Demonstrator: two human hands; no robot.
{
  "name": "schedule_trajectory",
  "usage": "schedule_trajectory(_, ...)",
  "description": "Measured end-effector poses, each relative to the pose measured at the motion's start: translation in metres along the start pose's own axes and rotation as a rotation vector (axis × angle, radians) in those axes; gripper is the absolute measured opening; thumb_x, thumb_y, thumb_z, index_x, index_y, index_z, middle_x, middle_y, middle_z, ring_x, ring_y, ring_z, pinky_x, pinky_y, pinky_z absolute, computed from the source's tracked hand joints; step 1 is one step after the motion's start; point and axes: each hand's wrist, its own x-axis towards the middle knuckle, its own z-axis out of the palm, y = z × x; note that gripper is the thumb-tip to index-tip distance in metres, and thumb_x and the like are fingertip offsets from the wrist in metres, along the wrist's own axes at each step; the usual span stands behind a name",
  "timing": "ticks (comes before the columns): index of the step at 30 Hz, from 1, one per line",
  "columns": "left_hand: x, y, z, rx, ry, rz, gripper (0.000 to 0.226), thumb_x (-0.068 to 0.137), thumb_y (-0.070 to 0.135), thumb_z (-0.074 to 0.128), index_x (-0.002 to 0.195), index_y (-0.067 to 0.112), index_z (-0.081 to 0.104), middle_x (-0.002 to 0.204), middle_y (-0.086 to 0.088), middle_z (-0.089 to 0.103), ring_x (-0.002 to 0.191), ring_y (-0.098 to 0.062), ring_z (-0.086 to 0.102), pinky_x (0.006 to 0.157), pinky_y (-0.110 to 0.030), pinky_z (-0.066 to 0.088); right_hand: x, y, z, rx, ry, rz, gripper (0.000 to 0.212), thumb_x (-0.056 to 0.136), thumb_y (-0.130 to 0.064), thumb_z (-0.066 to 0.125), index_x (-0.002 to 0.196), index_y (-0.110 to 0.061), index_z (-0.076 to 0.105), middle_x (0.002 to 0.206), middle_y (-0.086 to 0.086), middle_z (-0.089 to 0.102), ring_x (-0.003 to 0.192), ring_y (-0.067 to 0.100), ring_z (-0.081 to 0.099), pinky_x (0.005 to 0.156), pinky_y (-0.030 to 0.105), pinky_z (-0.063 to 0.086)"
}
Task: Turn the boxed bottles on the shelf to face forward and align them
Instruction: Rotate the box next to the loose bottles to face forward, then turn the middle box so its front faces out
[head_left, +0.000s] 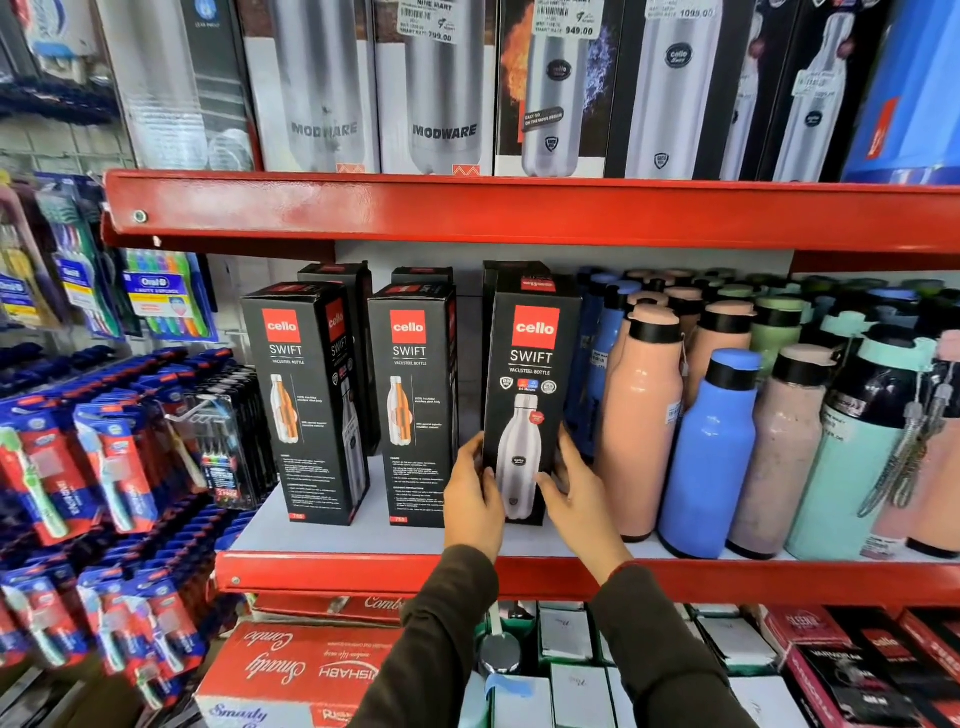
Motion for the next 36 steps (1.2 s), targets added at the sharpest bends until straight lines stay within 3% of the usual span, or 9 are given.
schedule_trajectory(3,-0.001,-0.004,0.003,0.042,0.000,-0.022,0.044,0.097,0.002,0.043,0.140,0.014,0.043,0.134,-0.007,0.059,0.123,-0.018,0.057,0.101,-0.021,0.039,0.000,0.002,0.003,-0.025,-0.009,-0.011,0.089,0.095,0.002,0.053,0.131,-0.069,0.014,0.155,-0.004,0.043,0.143,0.010,0.039,0.121,0.040,0.033)
schedule_trajectory(12,-0.001,-0.007,0.007,0.077,0.009,-0.041,0.045,0.097,0.003,0.044,0.140,0.014,0.043,0.137,-0.008,0.058,0.124,-0.019,0.056,0.100,-0.019,0.036,0.000,0.013,0.008,-0.044,-0.002,-0.009,0.091,0.096,0.002,0.051,0.130,-0.072,0.012,0.147,-0.020,0.037,0.139,-0.002,0.032,0.118,0.029,0.031)
schedule_trajectory(15,-0.001,-0.007,0.006,0.067,0.013,-0.039,0.044,0.097,0.003,0.045,0.139,0.013,0.043,0.135,-0.008,0.059,0.119,-0.012,0.055,0.098,-0.018,0.036,0.001,0.016,0.012,-0.036,0.033,0.013,0.081,0.096,0.001,0.053,0.140,-0.058,0.020,0.144,-0.019,0.042,0.135,-0.004,0.036,0.113,0.023,0.032)
schedule_trajectory(18,0.000,-0.009,0.006,0.057,0.005,-0.038,0.044,0.097,0.004,0.045,0.140,0.013,0.043,0.135,-0.010,0.060,0.124,-0.021,0.057,0.101,-0.021,0.039,0.000,0.021,0.016,-0.002,0.110,0.067,0.070,0.095,0.001,0.057,0.149,-0.037,0.034,0.133,-0.015,0.050,0.128,0.001,0.046,0.108,0.025,0.040)
schedule_trajectory(20,0.000,-0.009,0.004,0.050,-0.010,-0.035,0.046,0.097,0.005,0.046,0.142,0.015,0.042,0.137,-0.009,0.059,0.126,-0.022,0.057,0.105,-0.025,0.041,-0.002,0.023,0.017,0.007,0.174,0.101,0.059,0.093,-0.002,0.062,0.145,-0.024,0.046,0.124,-0.013,0.056,0.119,0.005,0.055,0.104,0.027,0.046)
schedule_trajectory(25,-0.004,-0.010,-0.005,-0.010,-0.022,-0.025,0.053,0.097,0.007,0.049,0.148,0.016,0.037,0.143,-0.006,0.055,0.127,-0.010,0.053,0.105,-0.021,0.038,-0.012,0.019,0.018,0.015,0.314,0.081,0.040,0.088,-0.003,0.069,0.121,-0.024,0.062,0.106,-0.008,0.067,0.093,-0.005,0.063,0.077,0.005,0.049)
schedule_trajectory(30,-0.007,-0.006,-0.024,-0.117,-0.001,0.054,0.048,0.097,0.011,0.053,0.142,0.021,0.045,0.135,0.003,0.059,0.118,0.005,0.056,0.105,-0.023,0.048,-0.023,0.000,0.025,0.058,0.528,0.016,0.024,0.087,-0.008,0.071,0.102,-0.025,0.061,0.093,-0.009,0.060,0.078,0.007,0.060,0.064,0.009,0.048)
schedule_trajectory(34,-0.006,0.001,-0.048,-0.086,0.086,0.259,0.037,0.097,0.012,0.053,0.133,0.022,0.053,0.119,0.007,0.061,0.107,-0.008,0.060,0.091,-0.021,0.051,-0.028,-0.027,0.044,0.088,0.543,-0.109,0.019,0.089,-0.011,0.070,0.098,-0.025,0.061,0.089,-0.006,0.061,0.075,0.008,0.059,0.064,0.016,0.049)
schedule_trajectory(36,-0.002,0.002,-0.059,-0.037,0.170,0.344,0.035,0.097,0.010,0.051,0.131,0.018,0.054,0.121,0.003,0.057,0.112,-0.013,0.056,0.097,-0.026,0.046,-0.030,-0.042,0.058,0.088,0.504,-0.149,0.020,0.090,-0.011,0.069,0.101,-0.026,0.063,0.096,-0.004,0.064,0.081,0.009,0.062,0.071,0.017,0.050)
